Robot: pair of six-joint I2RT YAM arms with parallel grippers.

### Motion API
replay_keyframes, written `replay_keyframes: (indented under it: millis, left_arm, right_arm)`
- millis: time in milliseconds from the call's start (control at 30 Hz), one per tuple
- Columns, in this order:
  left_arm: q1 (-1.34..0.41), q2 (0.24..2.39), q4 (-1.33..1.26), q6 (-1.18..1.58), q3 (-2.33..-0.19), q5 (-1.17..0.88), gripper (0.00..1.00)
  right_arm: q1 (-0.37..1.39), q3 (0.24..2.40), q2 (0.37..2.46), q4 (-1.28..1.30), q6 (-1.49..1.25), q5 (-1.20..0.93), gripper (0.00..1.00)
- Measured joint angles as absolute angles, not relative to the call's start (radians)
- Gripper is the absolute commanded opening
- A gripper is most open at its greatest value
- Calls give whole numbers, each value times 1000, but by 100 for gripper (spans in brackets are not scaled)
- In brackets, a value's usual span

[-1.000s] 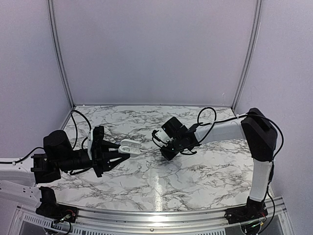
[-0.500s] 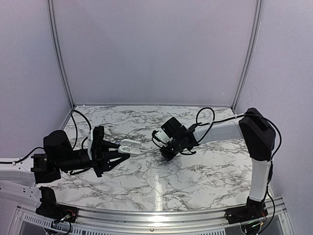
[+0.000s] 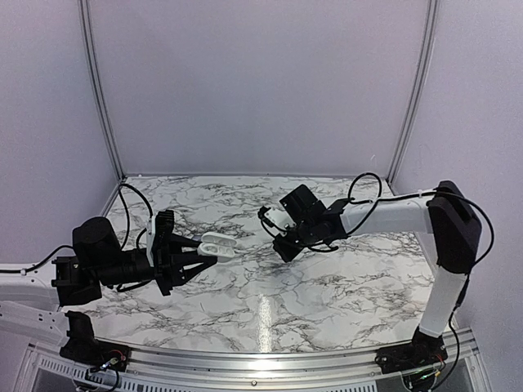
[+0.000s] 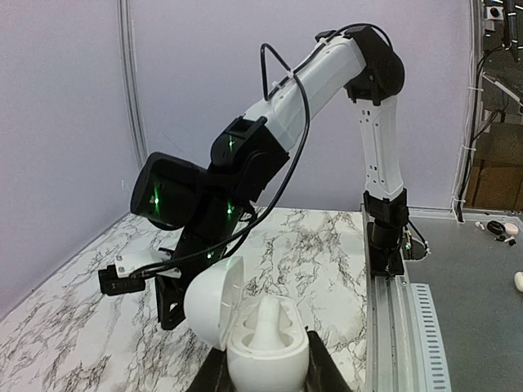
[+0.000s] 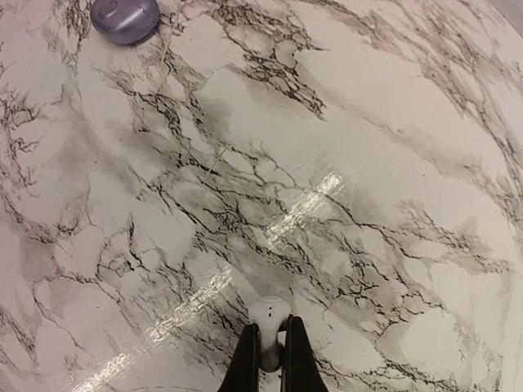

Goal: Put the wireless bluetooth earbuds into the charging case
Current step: Pick up the right earbud from the center of the board, then insert the right earbud into the right side groove of the charging case.

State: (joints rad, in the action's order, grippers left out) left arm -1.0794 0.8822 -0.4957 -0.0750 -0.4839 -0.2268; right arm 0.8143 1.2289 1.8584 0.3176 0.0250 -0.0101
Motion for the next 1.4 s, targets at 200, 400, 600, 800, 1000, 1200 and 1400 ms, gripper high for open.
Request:
replay_keyframes:
  millis: [200,400,600,800,1000,1200,1400]
  left_arm:
    - [-1079,882,-496,-75,-484,-227,0]
    - [-1079,882,-496,-74,-484,-231,0]
    - [-1079,879,-497,-70,-482,-266,0]
    - [-1079,862,-507,-64,-474,-298,0]
    - [-1079,860,-519,-59,-473,-317,0]
    - [-1079,860,-519,-56,-473,-330,0]
    - [-1079,860,-519,-56,-473,-341,0]
  right_arm:
    - [792,1133,1682,268,68,-88,0]
    - [800,1062,1428,216,138,-218,0]
    - [927,1064,1249,166,215,-308,0]
    - [1078,1083,1208,161,259,-351,0]
    - [1209,1119,1214,169,294,-339,0]
    - [1269,1176,1257,191,321,-297,0]
    - [1281,1235,1345,227,346,-228,0]
